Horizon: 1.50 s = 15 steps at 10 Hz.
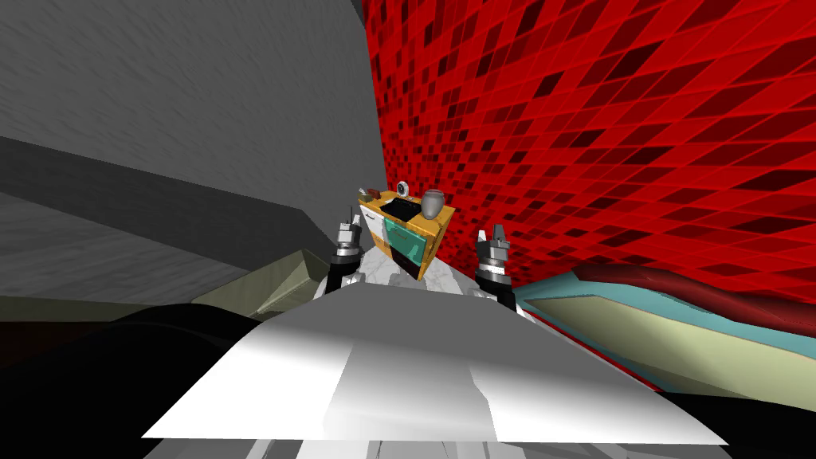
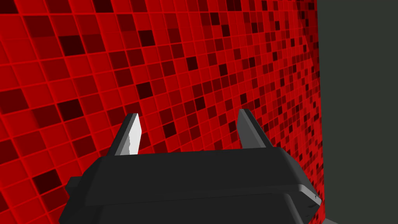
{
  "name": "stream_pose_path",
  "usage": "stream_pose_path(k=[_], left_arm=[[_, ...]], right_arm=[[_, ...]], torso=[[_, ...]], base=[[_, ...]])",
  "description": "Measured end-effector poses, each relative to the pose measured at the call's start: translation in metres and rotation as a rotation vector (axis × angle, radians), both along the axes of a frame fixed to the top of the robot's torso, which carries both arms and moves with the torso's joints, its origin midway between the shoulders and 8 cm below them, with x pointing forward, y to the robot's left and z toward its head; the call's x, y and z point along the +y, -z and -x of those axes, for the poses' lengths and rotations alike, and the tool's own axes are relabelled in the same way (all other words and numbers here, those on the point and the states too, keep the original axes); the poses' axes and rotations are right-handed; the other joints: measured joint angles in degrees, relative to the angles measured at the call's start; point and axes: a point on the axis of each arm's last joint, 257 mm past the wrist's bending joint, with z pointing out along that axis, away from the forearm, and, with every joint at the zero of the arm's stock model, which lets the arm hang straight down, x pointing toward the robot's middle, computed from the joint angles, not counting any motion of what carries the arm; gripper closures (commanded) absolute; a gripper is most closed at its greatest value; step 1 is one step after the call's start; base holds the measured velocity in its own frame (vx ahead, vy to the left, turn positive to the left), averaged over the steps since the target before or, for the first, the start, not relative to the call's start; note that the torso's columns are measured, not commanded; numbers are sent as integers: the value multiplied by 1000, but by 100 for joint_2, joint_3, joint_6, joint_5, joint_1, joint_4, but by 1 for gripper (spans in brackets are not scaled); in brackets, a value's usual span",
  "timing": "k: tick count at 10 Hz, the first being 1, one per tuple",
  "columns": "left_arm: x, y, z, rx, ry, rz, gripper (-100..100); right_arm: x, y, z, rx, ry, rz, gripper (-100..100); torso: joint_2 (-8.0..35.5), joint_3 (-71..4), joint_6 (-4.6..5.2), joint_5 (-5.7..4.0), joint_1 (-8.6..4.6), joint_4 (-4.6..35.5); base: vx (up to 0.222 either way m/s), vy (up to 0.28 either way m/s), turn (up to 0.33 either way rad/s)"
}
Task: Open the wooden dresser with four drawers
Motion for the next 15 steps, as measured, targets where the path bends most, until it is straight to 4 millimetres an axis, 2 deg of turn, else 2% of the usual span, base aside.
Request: stream_pose_path(k=[2, 9, 10, 12, 15], left_arm=[[0, 0, 0, 0, 0, 0, 0], [0, 0, 0, 0, 0, 0, 0], [0, 0, 0, 0, 0, 0, -100], [-5, 5, -3, 10, 19, -38, -100], [-16, 18, -9, 26, 46, -99, -100]], right_arm=[[0, 0, 0, 0, 0, 0, 0], [0, 0, 0, 0, 0, 0, 0], [0, 0, 0, 0, 0, 0, 0], [0, 0, 0, 0, 0, 0, 0], [0, 0, 0, 0, 0, 0, 0]], torso=[[597, -1200, 0, 0, 0, 600], [3539, -7073, 0, 0, 0, 3537], [3962, -7919, 0, 0, 0, 3960], [4204, -8428, 0, 1, 3, 4204], [4224, -8459, 0, 0, 0, 4227]], base=[[0, 0, 0], [0, 0, 0], [13, 0, -13], [23, 3, -21], [39, 6, -29]])
